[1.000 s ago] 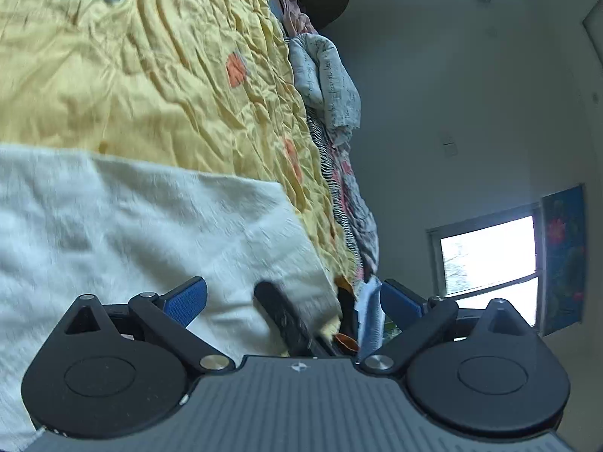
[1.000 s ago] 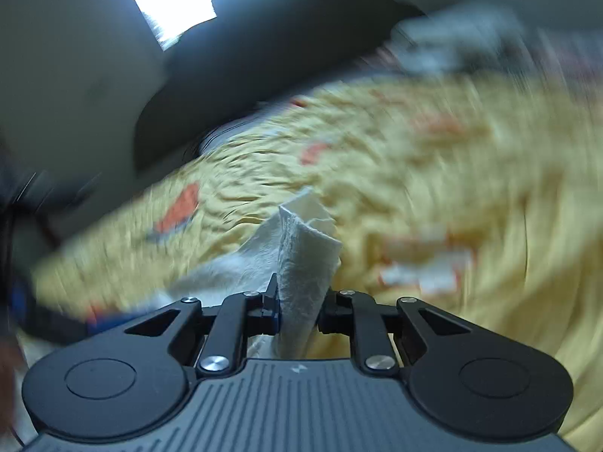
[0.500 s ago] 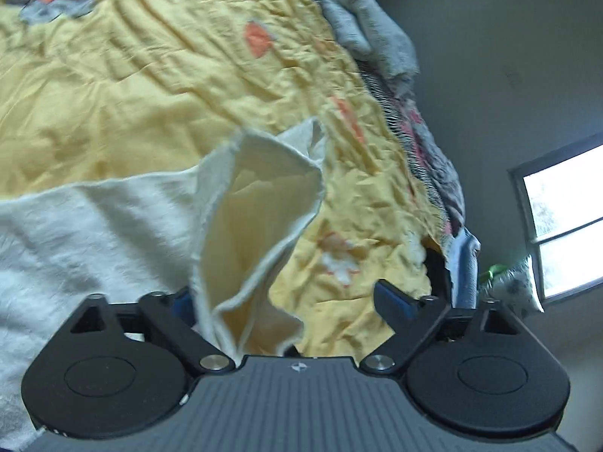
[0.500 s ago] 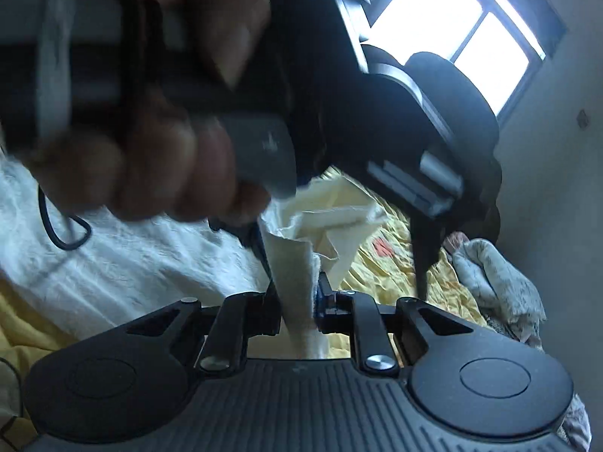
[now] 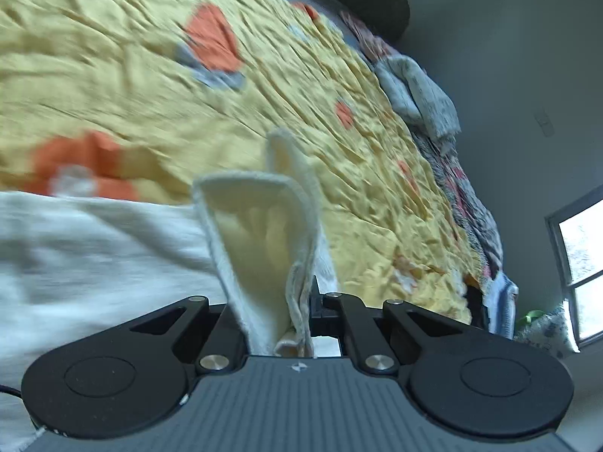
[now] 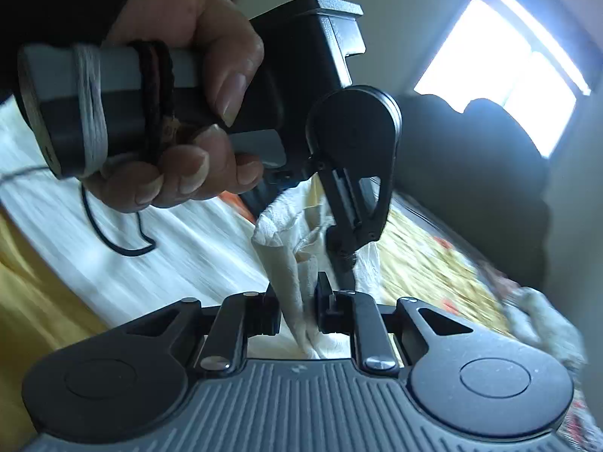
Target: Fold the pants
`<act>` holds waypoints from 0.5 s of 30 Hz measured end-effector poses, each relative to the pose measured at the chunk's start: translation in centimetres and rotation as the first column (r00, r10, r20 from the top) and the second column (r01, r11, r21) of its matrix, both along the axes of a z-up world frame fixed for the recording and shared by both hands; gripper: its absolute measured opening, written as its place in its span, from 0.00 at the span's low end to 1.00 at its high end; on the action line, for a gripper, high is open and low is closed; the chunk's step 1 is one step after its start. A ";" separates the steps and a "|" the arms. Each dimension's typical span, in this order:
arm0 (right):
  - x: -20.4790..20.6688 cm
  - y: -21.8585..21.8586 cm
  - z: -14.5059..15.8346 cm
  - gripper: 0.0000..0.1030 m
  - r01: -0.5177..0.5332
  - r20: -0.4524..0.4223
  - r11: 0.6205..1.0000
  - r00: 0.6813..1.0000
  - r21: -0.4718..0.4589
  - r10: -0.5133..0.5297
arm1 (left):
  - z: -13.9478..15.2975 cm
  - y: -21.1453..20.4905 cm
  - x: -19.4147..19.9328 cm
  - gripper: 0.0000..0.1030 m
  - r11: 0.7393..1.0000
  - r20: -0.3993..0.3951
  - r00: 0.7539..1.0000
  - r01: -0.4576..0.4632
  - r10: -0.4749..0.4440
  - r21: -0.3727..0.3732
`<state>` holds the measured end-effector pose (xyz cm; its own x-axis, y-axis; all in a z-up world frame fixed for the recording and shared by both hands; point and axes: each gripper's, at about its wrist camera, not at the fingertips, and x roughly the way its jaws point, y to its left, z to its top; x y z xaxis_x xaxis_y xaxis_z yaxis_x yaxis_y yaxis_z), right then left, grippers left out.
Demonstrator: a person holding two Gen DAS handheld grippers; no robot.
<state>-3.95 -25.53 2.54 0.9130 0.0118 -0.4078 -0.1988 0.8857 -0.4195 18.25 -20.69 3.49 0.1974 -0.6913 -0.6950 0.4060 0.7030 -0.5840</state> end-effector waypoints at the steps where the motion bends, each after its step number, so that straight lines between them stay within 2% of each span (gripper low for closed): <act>1: 0.2 1.1 0.0 0.16 -0.035 -0.013 0.999 0.999 0.022 0.035 | 0.2 1.6 0.0 0.07 1.000 0.014 1.000 -0.015 0.015 0.019; 3: 1.1 3.1 -0.6 0.16 -0.094 -0.062 0.994 0.993 0.062 0.098 | -0.3 4.8 0.4 0.07 0.995 0.025 0.999 -0.050 0.048 0.085; 6: 2.0 6.0 -1.9 0.16 -0.162 -0.131 0.982 0.976 0.097 0.174 | -2.6 9.0 1.0 0.07 0.976 -0.019 0.990 -0.134 0.139 0.172; 8: 1.9 7.5 -2.1 0.16 -0.192 -0.143 0.978 0.969 0.085 0.203 | -3.1 11.0 0.9 0.07 0.971 -0.026 0.984 -0.167 0.174 0.168; 10: 1.7 8.1 -1.8 0.16 -0.214 -0.140 0.973 0.964 0.086 0.225 | -2.6 12.2 0.3 0.07 0.971 0.001 0.983 -0.182 0.184 0.155; 14: 2.1 9.7 -1.4 0.18 -0.212 -0.122 0.975 0.968 0.070 0.219 | -2.0 14.2 0.2 0.08 0.969 0.029 0.976 -0.219 0.217 0.115; 15: 2.5 10.1 -1.6 0.20 -0.201 -0.131 0.978 0.969 0.060 0.208 | -2.3 14.5 0.6 0.24 0.965 0.028 0.972 -0.234 0.233 0.118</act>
<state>-1.47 -15.45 0.92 0.8256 0.2142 -0.5220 -0.4299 0.8381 -0.3358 18.80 -6.15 1.18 0.3536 -0.5370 -0.7659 0.2295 0.8436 -0.4855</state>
